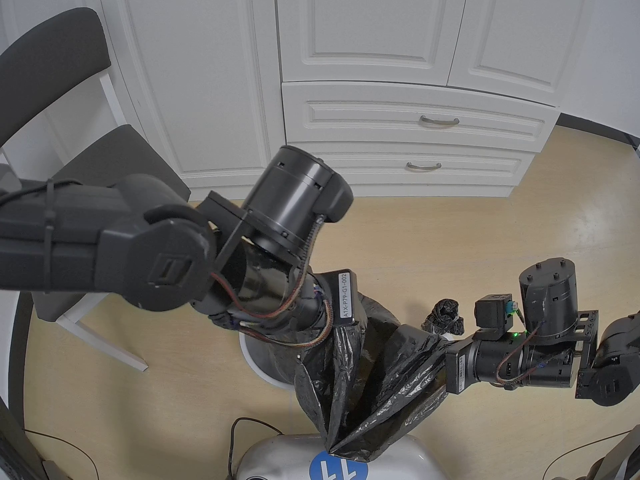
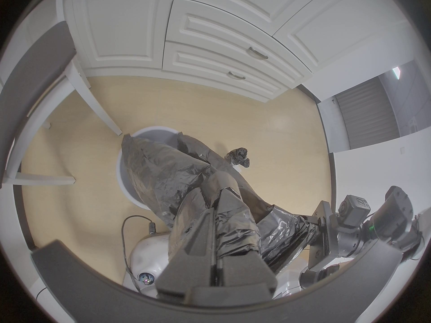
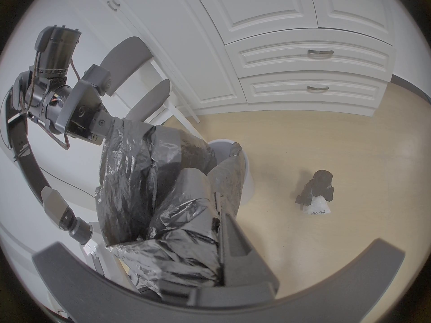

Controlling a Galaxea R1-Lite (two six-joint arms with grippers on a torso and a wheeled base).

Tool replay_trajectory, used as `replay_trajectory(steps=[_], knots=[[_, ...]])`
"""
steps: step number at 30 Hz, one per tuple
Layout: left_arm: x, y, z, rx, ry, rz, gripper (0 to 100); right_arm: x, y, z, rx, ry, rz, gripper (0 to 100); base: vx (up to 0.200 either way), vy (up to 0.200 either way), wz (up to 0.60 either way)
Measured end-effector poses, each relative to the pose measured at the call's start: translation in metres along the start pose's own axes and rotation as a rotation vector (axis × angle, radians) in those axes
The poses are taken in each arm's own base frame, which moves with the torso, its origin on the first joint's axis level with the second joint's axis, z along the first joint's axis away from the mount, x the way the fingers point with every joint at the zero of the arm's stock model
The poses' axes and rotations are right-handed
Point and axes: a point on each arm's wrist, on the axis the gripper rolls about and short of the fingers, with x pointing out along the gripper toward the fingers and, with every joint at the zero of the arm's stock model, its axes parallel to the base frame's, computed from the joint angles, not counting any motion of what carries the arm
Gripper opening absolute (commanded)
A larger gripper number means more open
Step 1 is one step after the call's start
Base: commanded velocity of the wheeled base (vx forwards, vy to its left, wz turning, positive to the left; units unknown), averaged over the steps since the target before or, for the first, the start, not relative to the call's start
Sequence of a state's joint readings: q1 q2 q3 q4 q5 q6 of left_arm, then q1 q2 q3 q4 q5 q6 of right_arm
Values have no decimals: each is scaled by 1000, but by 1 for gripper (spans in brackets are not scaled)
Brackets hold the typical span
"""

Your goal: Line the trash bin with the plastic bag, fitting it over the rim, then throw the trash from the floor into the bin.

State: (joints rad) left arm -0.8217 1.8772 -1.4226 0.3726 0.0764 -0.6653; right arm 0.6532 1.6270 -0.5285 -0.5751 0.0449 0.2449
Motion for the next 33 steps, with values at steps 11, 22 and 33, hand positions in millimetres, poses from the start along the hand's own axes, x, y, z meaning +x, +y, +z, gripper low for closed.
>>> replay_trajectory(steps=[11,22,33], knots=[[-25,2,-7,92,32,45,0,-7,3,1,-7,-8,6,0,0,0,0],[-28,-5,-6,124,31,63,0,-11,3,0,-21,-12,9,0,0,0,0],[-28,-6,-5,145,32,65,0,-9,2,-3,-25,4,3,0,0,0,0]])
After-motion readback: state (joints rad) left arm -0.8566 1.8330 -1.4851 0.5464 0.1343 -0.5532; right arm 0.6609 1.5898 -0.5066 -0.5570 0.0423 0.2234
